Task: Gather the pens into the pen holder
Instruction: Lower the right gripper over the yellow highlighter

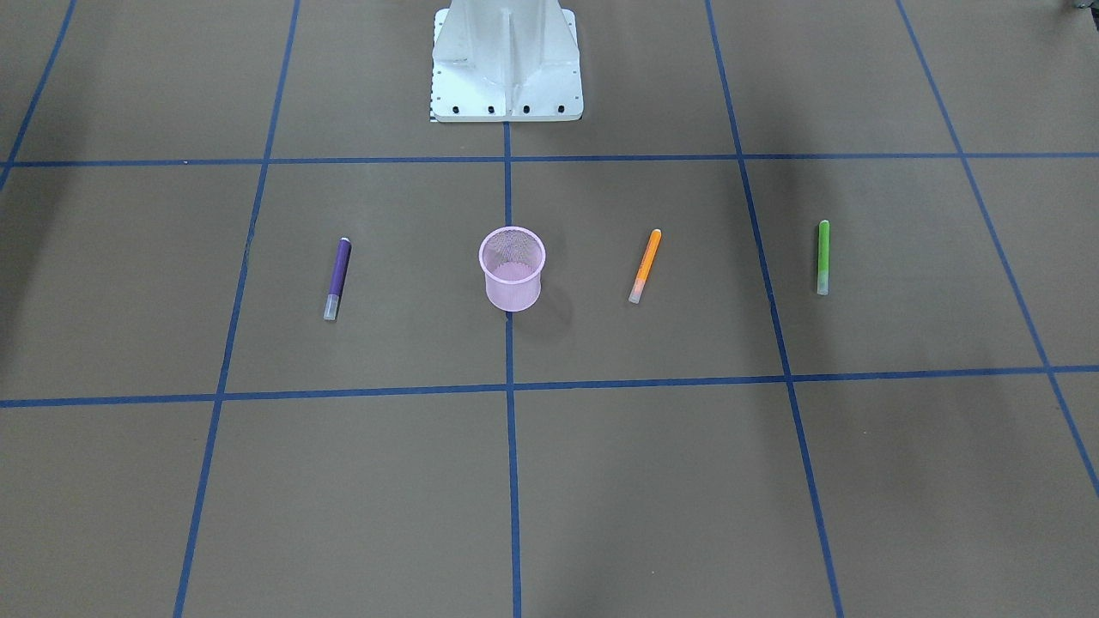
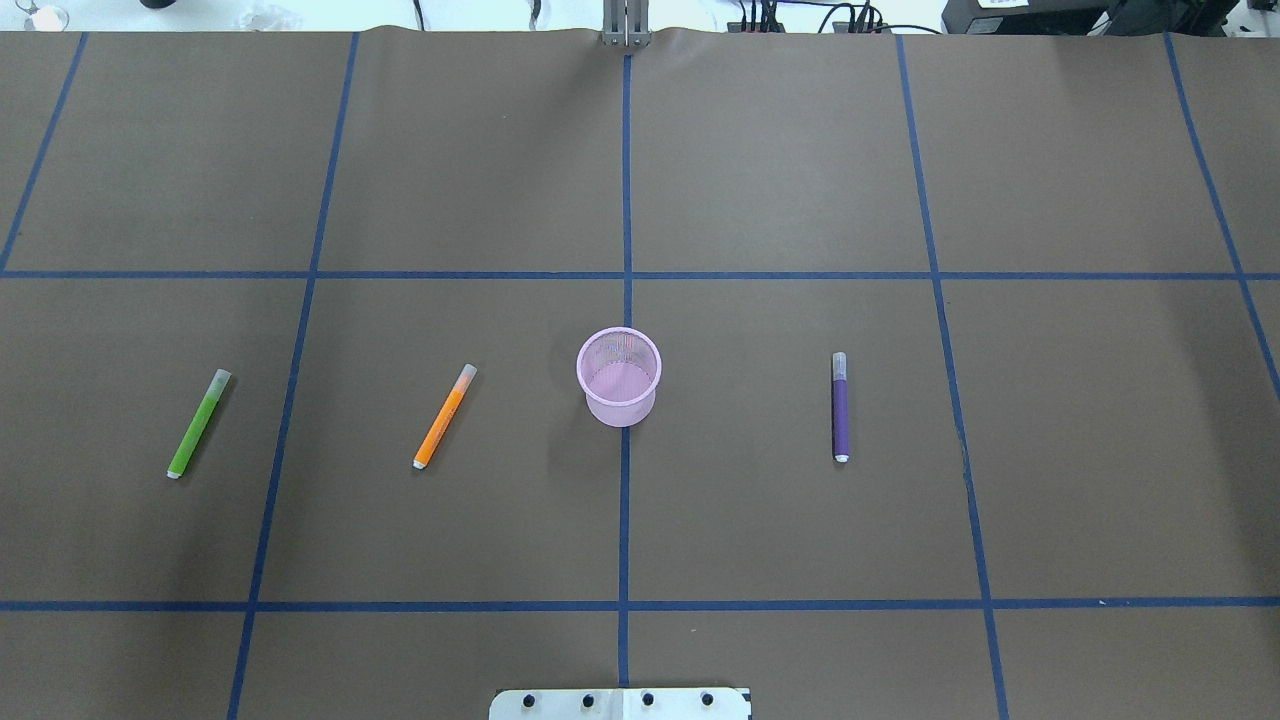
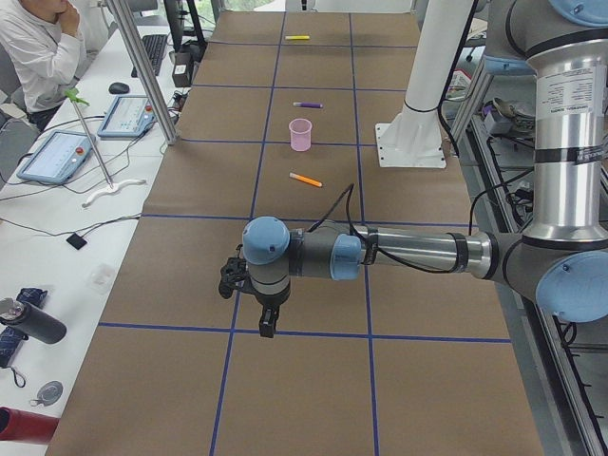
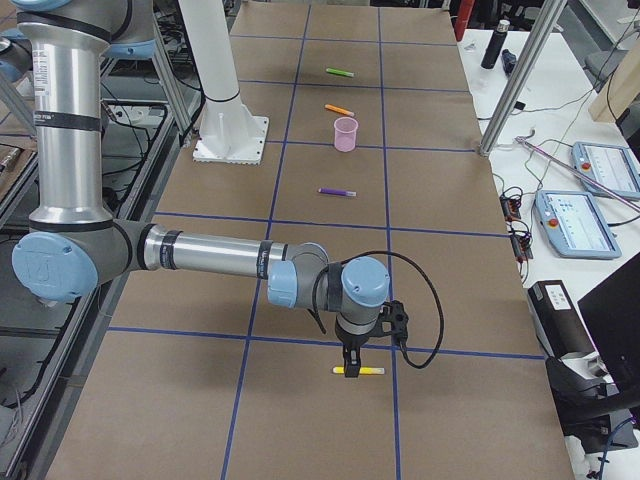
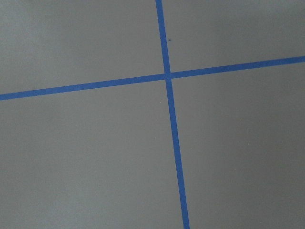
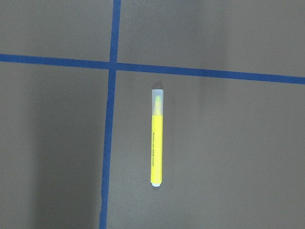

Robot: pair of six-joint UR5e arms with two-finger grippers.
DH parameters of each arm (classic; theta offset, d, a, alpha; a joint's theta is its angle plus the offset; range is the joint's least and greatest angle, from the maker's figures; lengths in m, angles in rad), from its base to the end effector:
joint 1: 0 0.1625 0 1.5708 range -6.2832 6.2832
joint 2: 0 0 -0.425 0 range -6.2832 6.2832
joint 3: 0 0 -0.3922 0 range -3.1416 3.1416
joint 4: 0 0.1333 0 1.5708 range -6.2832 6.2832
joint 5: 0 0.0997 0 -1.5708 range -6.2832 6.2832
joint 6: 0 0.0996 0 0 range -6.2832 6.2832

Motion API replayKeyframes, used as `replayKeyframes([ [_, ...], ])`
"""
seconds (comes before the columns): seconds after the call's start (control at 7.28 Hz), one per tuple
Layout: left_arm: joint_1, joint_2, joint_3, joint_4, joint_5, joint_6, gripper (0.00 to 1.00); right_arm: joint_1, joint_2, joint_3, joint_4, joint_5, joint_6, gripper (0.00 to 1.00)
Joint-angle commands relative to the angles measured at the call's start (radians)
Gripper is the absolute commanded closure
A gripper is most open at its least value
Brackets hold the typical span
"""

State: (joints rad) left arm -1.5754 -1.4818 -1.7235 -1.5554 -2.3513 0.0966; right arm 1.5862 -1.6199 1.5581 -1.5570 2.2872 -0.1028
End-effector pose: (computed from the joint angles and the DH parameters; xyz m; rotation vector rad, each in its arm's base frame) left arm -0.0653 -0.4563 0.6267 0.0853 0.7774 0.1061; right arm 0.0751 -0.4655 0.6910 -0.0036 -0.7179 -0.0664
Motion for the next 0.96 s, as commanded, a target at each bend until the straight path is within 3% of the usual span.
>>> replayKeyframes([
  [0.0, 0.000, 0.000, -0.007, -0.002, -0.005, 0.003, 0.00, 0.000, 0.000, -0.001, 0.000, 0.000, 0.000, 0.00],
  [0.55, 0.000, -0.005, -0.005, -0.003, 0.000, -0.003, 0.00, 0.000, 0.002, 0.022, 0.002, 0.003, -0.003, 0.00],
  [0.82, 0.000, -0.011, -0.004, -0.124, -0.008, -0.011, 0.00, 0.000, 0.012, 0.077, 0.043, 0.000, 0.008, 0.00],
])
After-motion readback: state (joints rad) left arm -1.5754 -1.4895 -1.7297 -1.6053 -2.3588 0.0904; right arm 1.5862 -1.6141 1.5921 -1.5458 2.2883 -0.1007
